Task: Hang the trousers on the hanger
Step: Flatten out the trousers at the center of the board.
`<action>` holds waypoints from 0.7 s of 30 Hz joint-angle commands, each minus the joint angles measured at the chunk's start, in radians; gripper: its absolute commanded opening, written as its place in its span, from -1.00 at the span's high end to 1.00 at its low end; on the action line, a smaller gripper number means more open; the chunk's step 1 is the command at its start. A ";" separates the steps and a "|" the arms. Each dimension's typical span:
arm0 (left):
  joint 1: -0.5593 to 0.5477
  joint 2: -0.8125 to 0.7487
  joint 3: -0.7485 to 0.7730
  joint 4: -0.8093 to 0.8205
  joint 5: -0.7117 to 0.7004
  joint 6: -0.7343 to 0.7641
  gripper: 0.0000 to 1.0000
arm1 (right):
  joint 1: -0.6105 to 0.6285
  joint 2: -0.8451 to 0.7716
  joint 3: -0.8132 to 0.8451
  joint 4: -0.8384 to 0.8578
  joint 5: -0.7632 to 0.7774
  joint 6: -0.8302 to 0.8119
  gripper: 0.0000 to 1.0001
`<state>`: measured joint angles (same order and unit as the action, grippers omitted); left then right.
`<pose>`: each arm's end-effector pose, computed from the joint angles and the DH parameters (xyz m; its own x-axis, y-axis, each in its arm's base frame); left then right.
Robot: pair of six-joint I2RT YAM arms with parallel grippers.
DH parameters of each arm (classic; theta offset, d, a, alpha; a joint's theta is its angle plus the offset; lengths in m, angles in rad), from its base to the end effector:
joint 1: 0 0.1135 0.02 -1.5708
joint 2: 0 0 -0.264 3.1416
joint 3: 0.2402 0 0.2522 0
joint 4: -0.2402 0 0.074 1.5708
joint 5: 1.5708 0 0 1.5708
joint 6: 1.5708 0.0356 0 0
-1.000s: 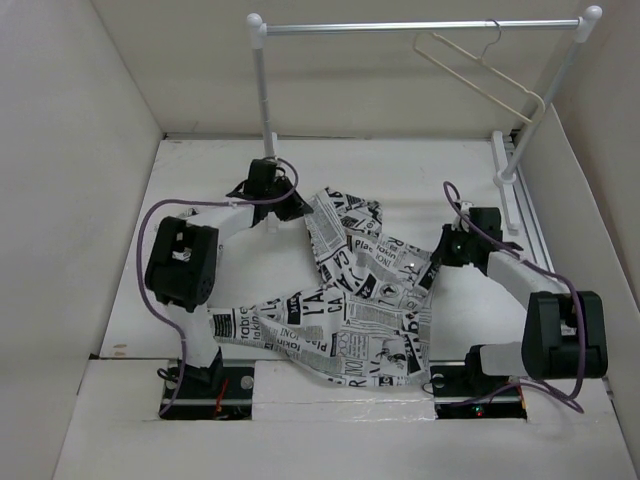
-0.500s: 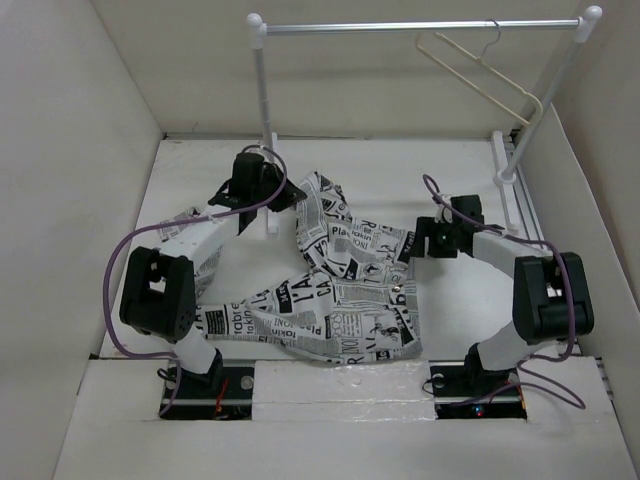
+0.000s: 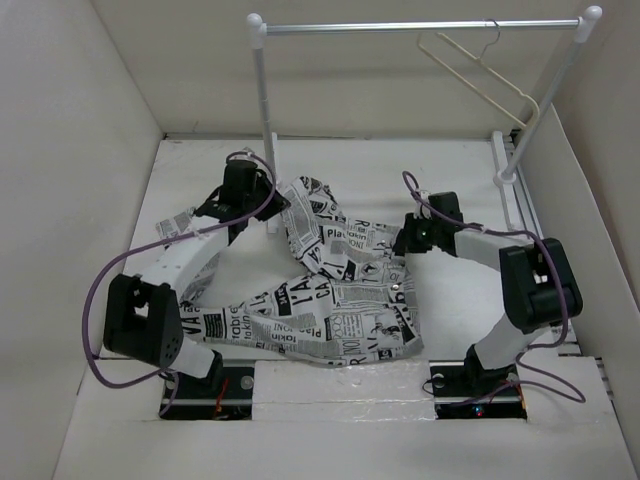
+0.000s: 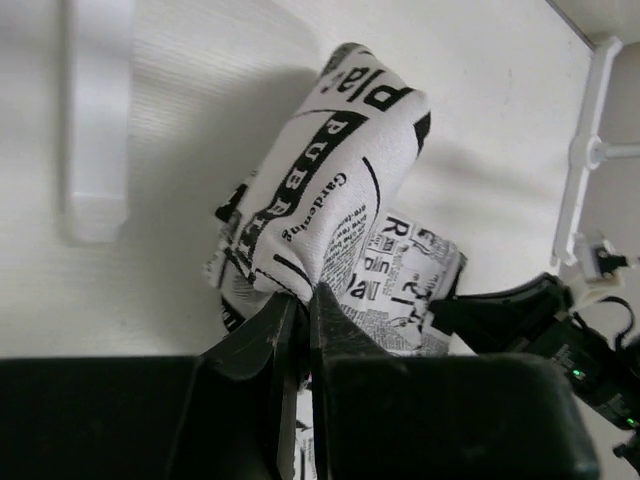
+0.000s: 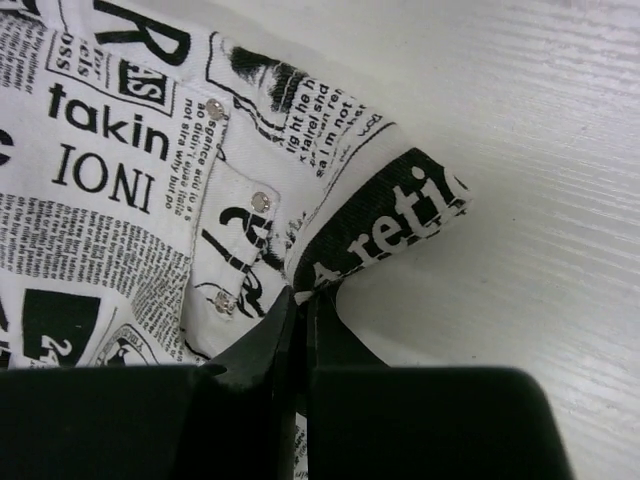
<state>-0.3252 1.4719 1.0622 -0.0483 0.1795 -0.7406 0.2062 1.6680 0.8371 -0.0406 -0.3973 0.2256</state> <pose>0.3204 -0.1148 0.2855 -0.6237 -0.4903 -0.6087 0.0613 0.7457 -0.6635 0.3142 0.0798 0.1540 -0.8269 0.0378 -0.5611 -0.2540 0.8651 0.4326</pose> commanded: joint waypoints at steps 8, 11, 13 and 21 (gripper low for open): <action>0.003 -0.367 0.364 -0.410 -0.367 0.109 0.96 | -0.025 -0.451 0.054 -0.253 0.144 -0.064 1.00; 0.003 -0.375 0.319 -0.352 -0.270 0.129 0.45 | -0.094 -0.473 0.040 -0.292 0.153 -0.092 1.00; 0.003 -0.345 0.248 -0.308 -0.145 0.138 0.03 | -0.148 -0.449 0.030 -0.304 0.164 -0.124 1.00; -0.040 -0.163 0.095 -0.303 -0.127 0.201 -0.32 | -0.487 -0.289 0.103 -0.315 0.167 -0.177 1.00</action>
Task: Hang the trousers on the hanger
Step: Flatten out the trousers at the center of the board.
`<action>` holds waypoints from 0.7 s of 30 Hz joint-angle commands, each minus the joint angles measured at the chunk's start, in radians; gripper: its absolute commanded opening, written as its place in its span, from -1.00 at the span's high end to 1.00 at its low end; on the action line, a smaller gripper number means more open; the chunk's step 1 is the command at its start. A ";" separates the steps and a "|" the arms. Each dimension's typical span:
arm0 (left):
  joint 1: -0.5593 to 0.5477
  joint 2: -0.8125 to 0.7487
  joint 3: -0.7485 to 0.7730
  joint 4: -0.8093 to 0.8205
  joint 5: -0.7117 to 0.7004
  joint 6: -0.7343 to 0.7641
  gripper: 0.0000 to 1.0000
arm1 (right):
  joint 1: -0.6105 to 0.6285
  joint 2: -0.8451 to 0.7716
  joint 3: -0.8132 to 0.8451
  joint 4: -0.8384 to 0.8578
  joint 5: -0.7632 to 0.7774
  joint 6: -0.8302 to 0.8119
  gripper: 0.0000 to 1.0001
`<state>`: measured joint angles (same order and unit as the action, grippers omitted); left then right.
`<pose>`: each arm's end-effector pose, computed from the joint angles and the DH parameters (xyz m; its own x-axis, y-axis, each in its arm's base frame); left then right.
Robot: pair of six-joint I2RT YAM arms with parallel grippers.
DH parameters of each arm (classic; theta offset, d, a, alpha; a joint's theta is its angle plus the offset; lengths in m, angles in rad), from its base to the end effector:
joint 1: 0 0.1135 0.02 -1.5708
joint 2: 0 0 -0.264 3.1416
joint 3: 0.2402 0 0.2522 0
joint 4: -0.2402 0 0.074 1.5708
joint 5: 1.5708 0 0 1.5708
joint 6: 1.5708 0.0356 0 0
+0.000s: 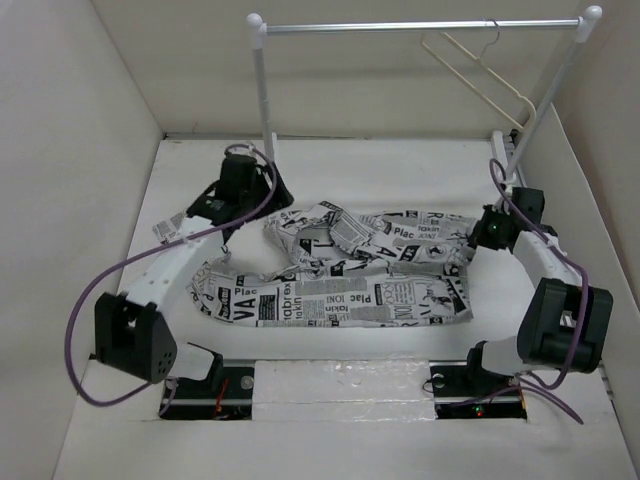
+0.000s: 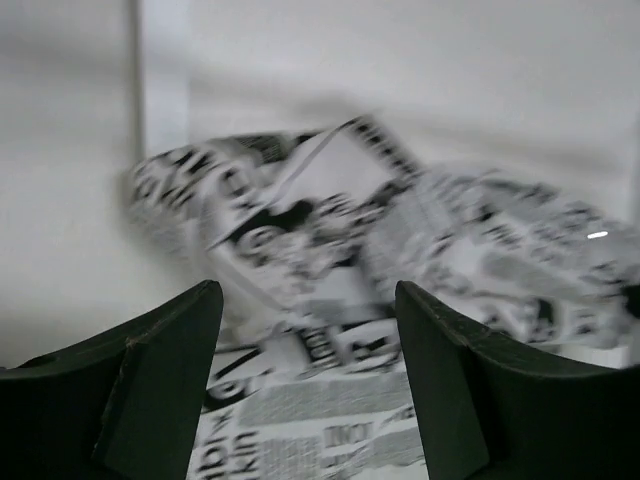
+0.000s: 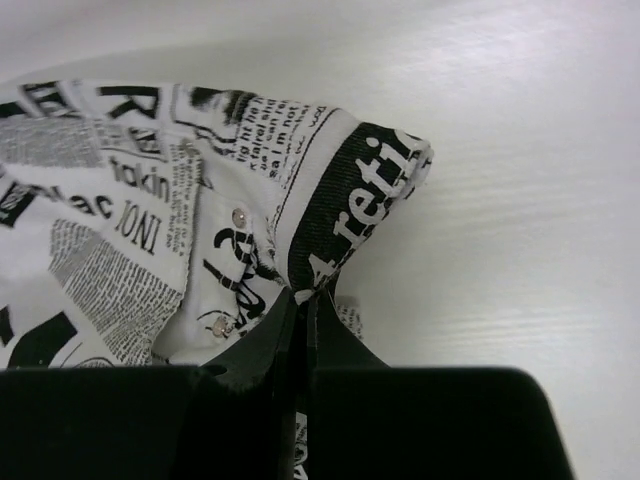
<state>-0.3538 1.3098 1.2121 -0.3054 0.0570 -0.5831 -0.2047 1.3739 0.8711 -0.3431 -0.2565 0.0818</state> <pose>0.2829 -0.1066 0.3614 -0.5247 -0.3922 -0.7556 0.1272 0.8415 -0.5251 0.2797 -0.0488 0.2258 -0.7279 0.2318 -0.6453 0.0917 0.9656 0.2435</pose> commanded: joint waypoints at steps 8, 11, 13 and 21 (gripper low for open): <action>0.053 0.015 -0.252 0.037 0.038 -0.049 -0.35 | -0.019 -0.027 0.065 0.007 0.049 0.007 1.00; -0.066 -0.001 -0.301 0.165 0.047 -0.055 -0.30 | 0.001 -0.059 0.013 0.016 0.037 0.009 1.00; -0.149 0.006 -0.286 0.190 0.015 -0.017 -0.18 | 0.010 -0.074 -0.029 0.029 0.025 0.004 1.00; -0.267 0.157 -0.227 0.072 -0.250 0.002 0.01 | 0.010 -0.091 -0.063 0.029 -0.027 -0.011 1.00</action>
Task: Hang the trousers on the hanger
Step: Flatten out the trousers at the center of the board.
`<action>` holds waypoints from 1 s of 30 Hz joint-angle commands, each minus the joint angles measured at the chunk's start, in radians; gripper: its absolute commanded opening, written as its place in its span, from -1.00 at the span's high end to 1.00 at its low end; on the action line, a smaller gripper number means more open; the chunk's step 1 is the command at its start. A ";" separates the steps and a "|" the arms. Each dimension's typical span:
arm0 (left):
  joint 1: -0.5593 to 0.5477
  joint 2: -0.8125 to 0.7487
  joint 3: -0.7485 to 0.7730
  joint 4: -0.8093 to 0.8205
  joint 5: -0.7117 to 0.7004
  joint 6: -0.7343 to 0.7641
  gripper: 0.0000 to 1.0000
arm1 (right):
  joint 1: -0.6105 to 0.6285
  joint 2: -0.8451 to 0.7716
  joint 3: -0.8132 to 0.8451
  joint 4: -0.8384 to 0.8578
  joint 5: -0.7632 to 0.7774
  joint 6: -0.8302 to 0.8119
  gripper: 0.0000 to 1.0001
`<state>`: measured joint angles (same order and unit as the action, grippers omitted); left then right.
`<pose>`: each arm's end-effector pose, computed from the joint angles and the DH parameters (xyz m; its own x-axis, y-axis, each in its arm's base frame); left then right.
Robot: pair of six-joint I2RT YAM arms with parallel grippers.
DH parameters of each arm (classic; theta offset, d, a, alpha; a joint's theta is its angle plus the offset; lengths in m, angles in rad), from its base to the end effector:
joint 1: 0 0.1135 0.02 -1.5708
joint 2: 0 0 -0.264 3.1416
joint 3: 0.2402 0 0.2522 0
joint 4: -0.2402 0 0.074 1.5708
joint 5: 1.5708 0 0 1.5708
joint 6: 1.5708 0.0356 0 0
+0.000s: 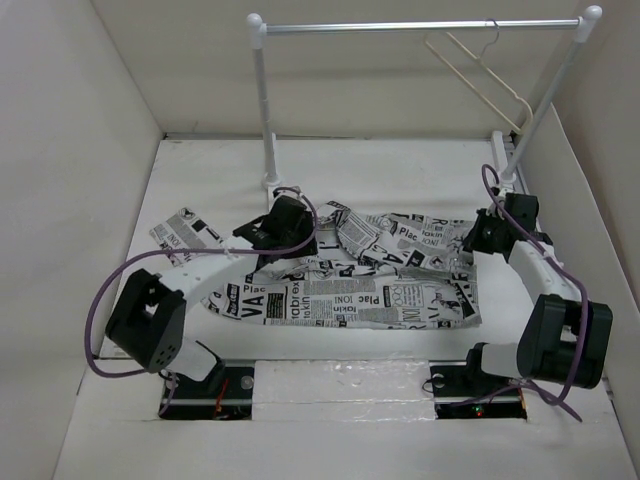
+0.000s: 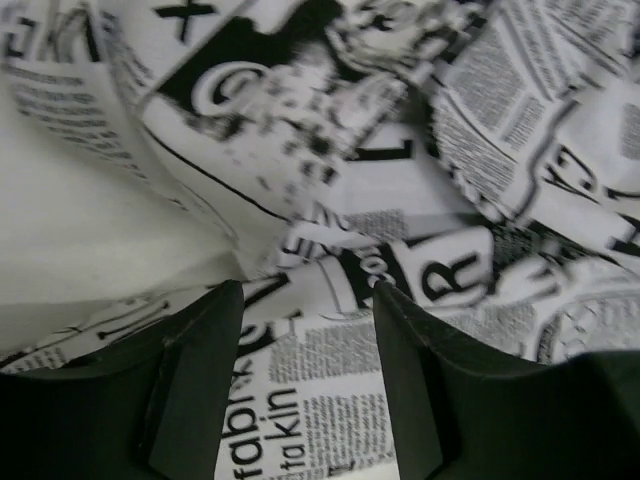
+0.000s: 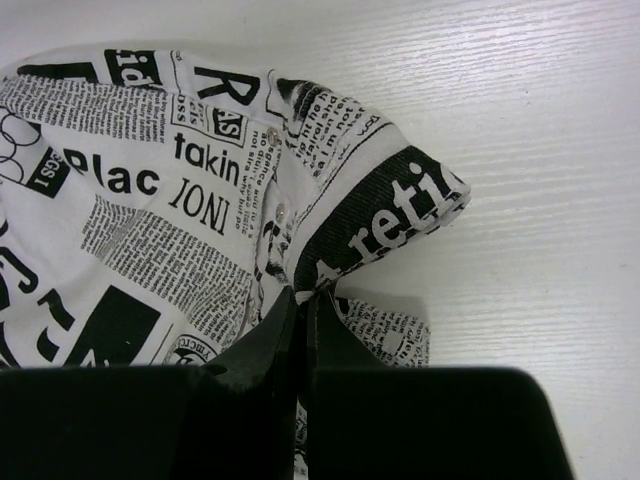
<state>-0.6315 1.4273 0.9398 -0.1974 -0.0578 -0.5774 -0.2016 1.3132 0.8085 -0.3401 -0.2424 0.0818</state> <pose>0.2527 -0.1823 0.2438 -0.7298 -0.1413 -0.6689 0.1849 0.9011 -0.3921 0.2645 -0.0453 0.2217 -0.7271 0.2296 -0.6470 0.0980 0.9675 0.2332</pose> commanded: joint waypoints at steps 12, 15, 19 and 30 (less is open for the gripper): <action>0.010 0.228 0.251 -0.190 -0.422 -0.042 1.00 | 0.007 -0.057 -0.009 0.013 -0.090 -0.025 1.00; 0.010 0.078 0.258 -0.273 -0.520 -0.009 1.00 | 0.007 -0.072 -0.006 0.013 -0.090 -0.022 1.00; 0.090 -0.089 0.322 -0.339 -0.637 0.080 1.00 | 0.007 -0.048 0.037 0.018 -0.106 0.002 1.00; 0.113 -0.022 0.475 -0.430 -0.970 0.271 0.82 | -0.015 0.067 0.090 0.036 -0.064 0.026 1.00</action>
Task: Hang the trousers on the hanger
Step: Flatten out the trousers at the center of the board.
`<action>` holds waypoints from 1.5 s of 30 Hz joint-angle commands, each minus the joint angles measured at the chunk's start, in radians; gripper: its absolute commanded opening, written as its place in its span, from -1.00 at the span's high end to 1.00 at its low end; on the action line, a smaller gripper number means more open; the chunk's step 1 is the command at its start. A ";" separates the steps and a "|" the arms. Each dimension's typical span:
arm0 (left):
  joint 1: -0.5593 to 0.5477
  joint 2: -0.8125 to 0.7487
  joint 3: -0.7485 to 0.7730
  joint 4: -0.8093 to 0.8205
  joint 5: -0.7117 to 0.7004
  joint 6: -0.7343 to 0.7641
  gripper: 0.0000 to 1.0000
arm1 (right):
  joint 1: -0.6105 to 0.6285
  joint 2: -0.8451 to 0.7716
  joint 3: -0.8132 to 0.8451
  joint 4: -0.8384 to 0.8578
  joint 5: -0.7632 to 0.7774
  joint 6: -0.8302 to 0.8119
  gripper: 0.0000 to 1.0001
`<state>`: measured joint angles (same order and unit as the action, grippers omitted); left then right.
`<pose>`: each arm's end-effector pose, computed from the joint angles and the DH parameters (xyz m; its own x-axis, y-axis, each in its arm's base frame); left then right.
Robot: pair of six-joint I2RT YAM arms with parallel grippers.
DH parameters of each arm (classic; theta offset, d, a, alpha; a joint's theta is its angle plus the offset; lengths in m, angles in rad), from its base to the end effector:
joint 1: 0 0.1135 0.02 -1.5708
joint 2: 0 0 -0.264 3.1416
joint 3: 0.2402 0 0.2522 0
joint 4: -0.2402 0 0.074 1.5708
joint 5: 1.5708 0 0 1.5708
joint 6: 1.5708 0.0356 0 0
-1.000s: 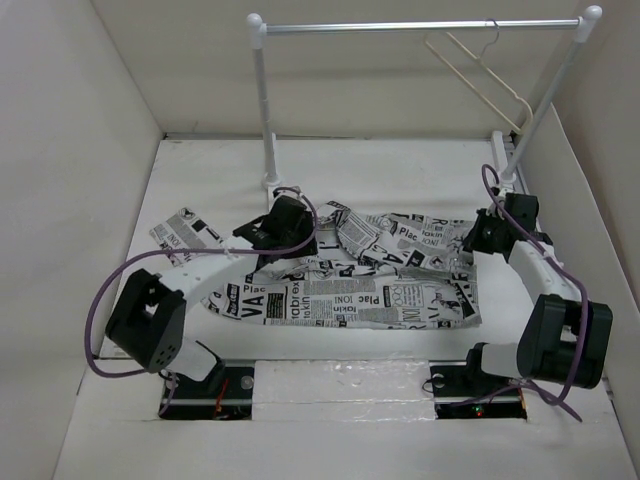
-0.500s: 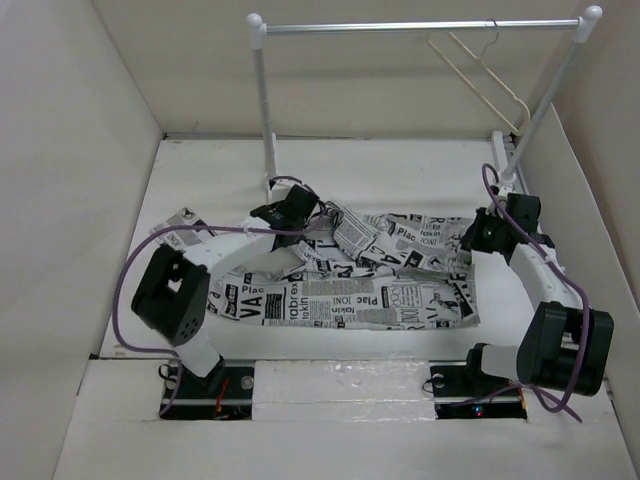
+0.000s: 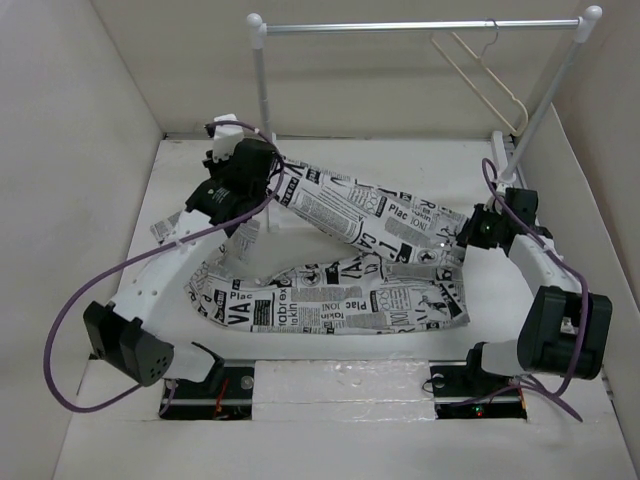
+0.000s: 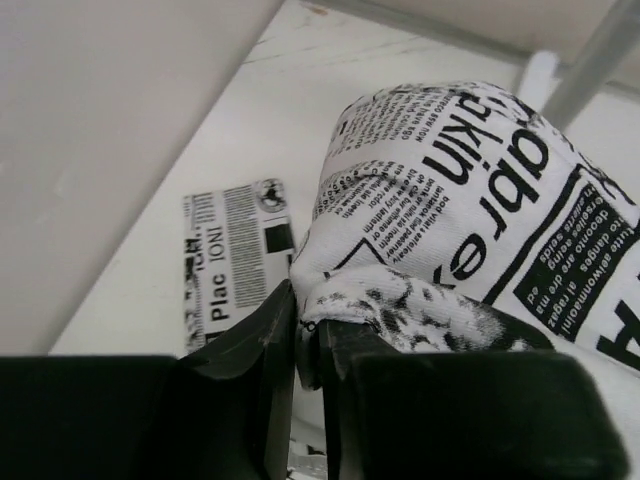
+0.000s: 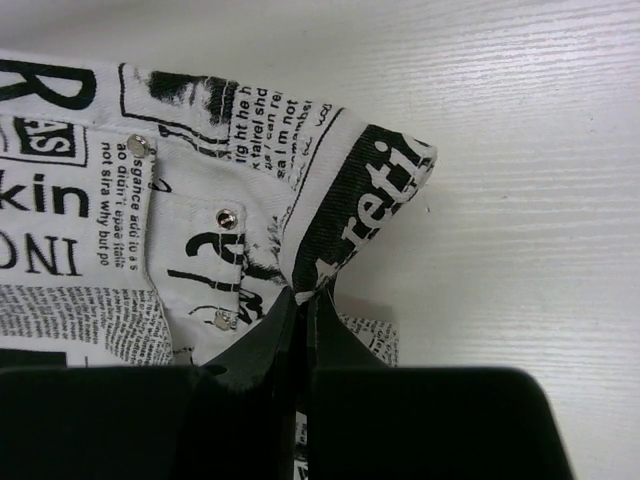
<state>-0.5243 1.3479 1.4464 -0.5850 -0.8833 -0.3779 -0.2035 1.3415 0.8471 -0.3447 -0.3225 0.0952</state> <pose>0.2604 -0.1188 0.4096 -0.2752 -0.1113 -0.9549 -0.4037 0.9148 0.0097 0.2727 -0.0447 0.2270 -0.7269 0.2421 -0.6427 0.0536 0.9530 0.2983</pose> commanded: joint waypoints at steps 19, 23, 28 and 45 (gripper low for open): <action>0.272 -0.135 -0.509 0.217 0.614 -0.216 -0.47 | -0.174 0.042 0.165 0.010 0.068 0.057 1.00; 0.440 -0.083 -0.570 0.338 0.837 -0.260 -0.39 | -0.131 -0.002 0.129 0.004 0.066 0.038 1.00; 0.463 -0.003 -0.577 0.408 1.004 -0.329 0.01 | -0.110 -0.045 0.041 0.041 0.005 0.031 1.00; 0.452 0.243 -0.466 0.366 0.741 -0.259 0.30 | -0.102 -0.091 0.020 0.012 -0.029 -0.011 1.00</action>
<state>-0.0685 1.5913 0.9234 -0.2119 -0.0704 -0.6621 -0.2951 1.2762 0.8413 -0.3443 -0.3180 0.1009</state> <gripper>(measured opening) 0.352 0.042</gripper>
